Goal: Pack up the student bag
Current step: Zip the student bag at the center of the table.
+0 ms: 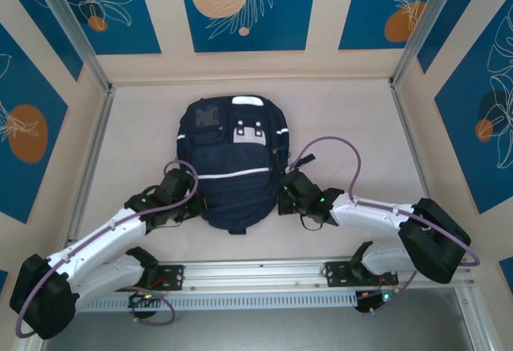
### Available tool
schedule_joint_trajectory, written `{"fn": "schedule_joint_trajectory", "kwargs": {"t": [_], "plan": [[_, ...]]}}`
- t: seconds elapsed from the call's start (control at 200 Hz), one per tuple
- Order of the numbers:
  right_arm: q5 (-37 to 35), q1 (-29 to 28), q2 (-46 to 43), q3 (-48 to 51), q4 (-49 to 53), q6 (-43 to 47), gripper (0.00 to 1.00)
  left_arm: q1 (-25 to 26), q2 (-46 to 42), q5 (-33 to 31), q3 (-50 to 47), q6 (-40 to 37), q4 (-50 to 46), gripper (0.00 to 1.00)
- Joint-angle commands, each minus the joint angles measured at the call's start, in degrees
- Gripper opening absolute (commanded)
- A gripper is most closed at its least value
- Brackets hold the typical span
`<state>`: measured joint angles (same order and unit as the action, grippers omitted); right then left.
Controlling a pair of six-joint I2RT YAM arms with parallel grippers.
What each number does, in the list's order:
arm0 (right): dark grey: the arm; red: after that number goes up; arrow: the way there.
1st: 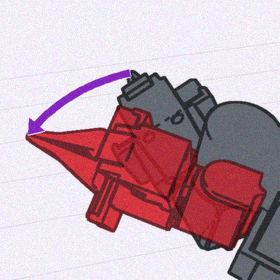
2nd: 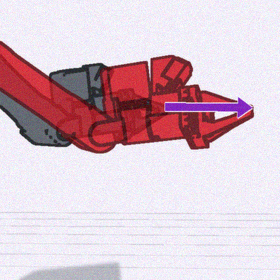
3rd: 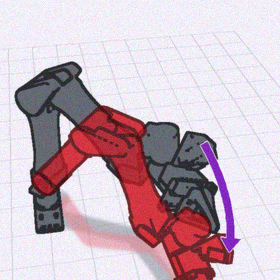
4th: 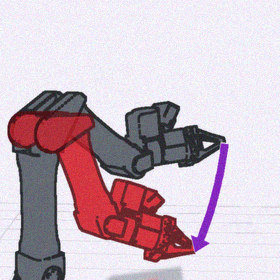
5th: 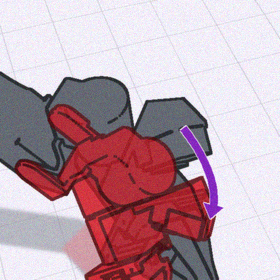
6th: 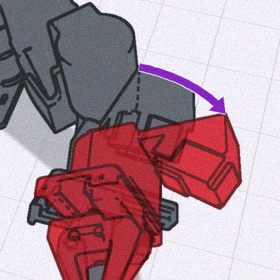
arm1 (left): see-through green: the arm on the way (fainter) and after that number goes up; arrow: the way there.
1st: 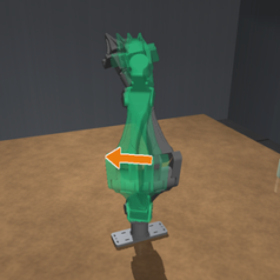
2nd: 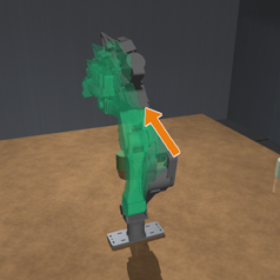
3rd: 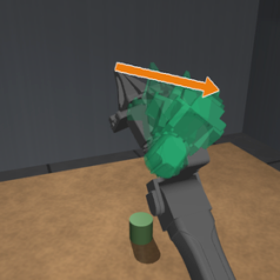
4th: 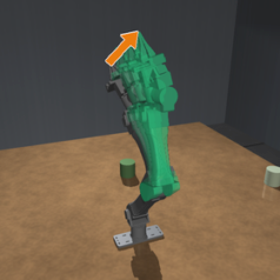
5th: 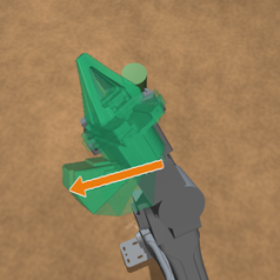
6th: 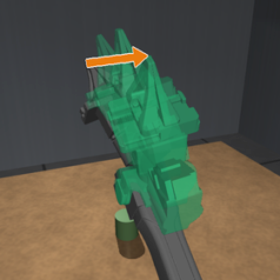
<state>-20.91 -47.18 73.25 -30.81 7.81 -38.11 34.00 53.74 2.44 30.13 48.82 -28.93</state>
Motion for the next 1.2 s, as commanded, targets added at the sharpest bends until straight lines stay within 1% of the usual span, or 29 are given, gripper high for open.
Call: {"fn": "schedule_joint_trajectory", "kwargs": {"t": [0.0,0.06,0.11,0.215,0.285,0.38,0.445,0.52,0.6,0.655,0.705,0.81,0.88,0.92,1.075,1.195], "plan": [[-5.18,-0.80,-2.89,1.48,5.44,-0.13,0.00,-0.16,-0.16,-4.13,0.46,-2.91,-3.53,0.00],[-7.80,-3.24,-5.10,1.84,7.02,-0.90,0.00,-0.21,1.40,-4.67,1.13,-2.59,-3.03,0.00],[-9.71,-5.27,-7.60,2.77,7.87,-1.89,0.00,-0.24,2.88,-6.04,1.87,-2.23,-2.96,0.03],[-10.02,-9.12,-13.43,6.08,5.98,-2.76,0.00,-0.31,6.33,-8.93,4.88,-1.08,-3.29,0.06],[-8.27,-10.67,-16.17,7.75,4.22,-2.58,0.00,-0.25,8.60,-10.78,7.32,-0.11,-3.51,0.12],[-6.51,-11.85,-16.83,8.48,2.42,-1.75,0.00,-0.38,12.03,-13.24,11.62,1.08,-4.61,0.23],[-4.37,-12.28,-16.07,8.98,-1.09,-0.93,0.00,-0.69,14.67,-14.36,15.40,2.24,-5.78,0.31],[-1.49,-13.16,-13.48,9.00,-6.19,-1.04,0.00,-0.88,17.74,-15.80,19.60,2.06,-5.86,0.45],[0.64,-15.32,-8.24,7.13,-10.25,-1.60,0.00,-1.41,20.87,-15.97,24.76,1.76,-8.56,0.58],[0.53,-17.26,-3.75,4.68,-10.57,-2.28,0.00,-1.51,21.92,-15.47,27.35,1.63,-10.67,0.64],[0.75,-18.87,0.00,2.28,-10.65,-2.96,0.00,-1.42,21.62,-13.97,27.75,2.22,-11.64,0.68],[-0.57,-21.53,5.83,-1.40,-10.86,-4.48,0.00,-1.21,18.91,-7.22,23.74,5.78,-9.99,0.73],[-0.54,-21.94,8.03,-2.21,-12.52,-5.28,0.00,0.01,17.54,-1.21,19.85,9.79,-7.24,0.75],[-0.44,-21.98,8.84,-2.40,-13.41,-5.55,0.00,1.10,17.16,1.16,18.52,12.26,-6.47,0.76],[-0.45,-21.54,9.79,-2.52,-15.62,-5.88,0.00,7.21,16.47,1.61,16.79,18.47,-4.06,0.78],[-0.29,-21.25,9.45,-2.59,-15.98,-6.18,0.00,9.30,18.73,0.49,18.00,19.50,-2.98,0.78]]}}
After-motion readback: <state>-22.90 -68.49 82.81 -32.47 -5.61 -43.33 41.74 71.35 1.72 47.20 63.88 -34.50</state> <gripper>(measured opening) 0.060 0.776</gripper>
